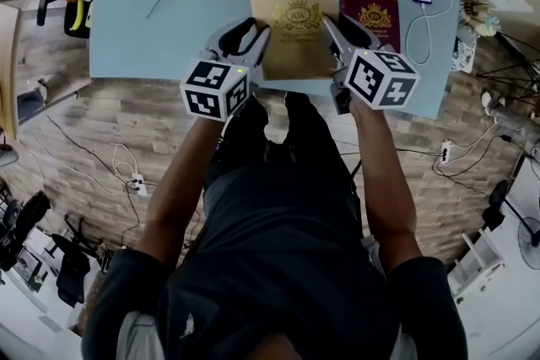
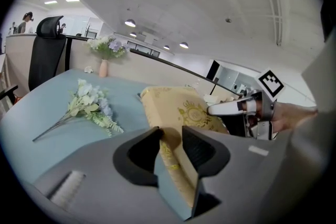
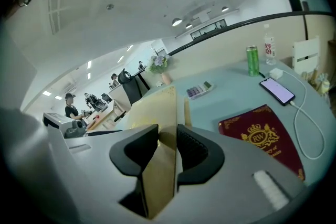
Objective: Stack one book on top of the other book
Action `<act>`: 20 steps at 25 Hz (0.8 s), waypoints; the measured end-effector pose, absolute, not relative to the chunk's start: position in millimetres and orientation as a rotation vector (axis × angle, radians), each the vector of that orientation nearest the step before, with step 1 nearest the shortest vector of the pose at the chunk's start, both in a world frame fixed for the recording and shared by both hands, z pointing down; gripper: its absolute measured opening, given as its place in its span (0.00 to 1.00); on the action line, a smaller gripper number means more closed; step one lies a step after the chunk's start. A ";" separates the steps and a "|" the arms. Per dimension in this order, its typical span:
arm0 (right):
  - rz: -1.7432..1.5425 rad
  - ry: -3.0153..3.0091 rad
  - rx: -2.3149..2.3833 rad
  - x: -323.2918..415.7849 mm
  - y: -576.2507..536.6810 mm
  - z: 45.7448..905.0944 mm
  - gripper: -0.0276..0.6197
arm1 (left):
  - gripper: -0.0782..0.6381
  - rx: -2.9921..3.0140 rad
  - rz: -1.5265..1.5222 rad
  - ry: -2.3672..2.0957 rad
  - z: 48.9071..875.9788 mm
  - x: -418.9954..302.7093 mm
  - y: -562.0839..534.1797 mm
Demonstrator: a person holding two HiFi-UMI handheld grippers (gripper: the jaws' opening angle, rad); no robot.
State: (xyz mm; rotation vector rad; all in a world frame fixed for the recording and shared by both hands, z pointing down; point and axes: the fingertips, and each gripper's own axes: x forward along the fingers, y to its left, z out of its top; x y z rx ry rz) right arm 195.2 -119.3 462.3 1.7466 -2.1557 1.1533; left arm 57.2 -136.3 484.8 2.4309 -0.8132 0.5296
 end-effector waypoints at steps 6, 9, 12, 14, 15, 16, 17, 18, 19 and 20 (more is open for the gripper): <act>1.171 -2.109 1.796 242.1 -112.1 467.0 0.22 | 0.36 2.428 0.536 -0.752 489.9 103.9 -133.0; 1.174 -2.089 1.818 261.7 -109.5 469.2 0.22 | 0.35 2.420 0.542 -0.724 495.7 123.5 -129.6; 1.183 -2.067 1.836 280.8 -106.8 473.6 0.22 | 0.36 2.410 0.554 -0.693 503.2 142.3 -125.3; 1.191 -2.048 1.845 293.3 -105.1 478.1 0.22 | 0.35 2.403 0.563 -0.672 509.1 154.7 -123.3; 1.195 -2.037 1.850 299.4 -104.1 480.5 0.22 | 0.36 2.397 0.568 -0.663 512.2 160.7 -122.6; 1.199 -2.027 1.855 305.4 -103.0 482.7 0.22 | 0.36 2.391 0.571 -0.656 515.1 166.6 -122.0; 1.203 -2.017 1.860 311.4 -101.8 484.7 0.22 | 0.36 2.384 0.574 -0.649 517.7 172.5 -121.3; 1.207 -2.008 1.864 317.5 -100.4 486.6 0.22 | 0.36 2.376 0.575 -0.642 519.9 178.4 -120.5; 1.212 -1.999 1.869 323.7 -98.9 488.5 0.22 | 0.36 2.367 0.575 -0.634 521.7 184.4 -119.6; 1.217 -1.990 1.874 329.9 -97.4 490.7 0.22 | 0.36 2.358 0.573 -0.626 523.4 190.5 -118.4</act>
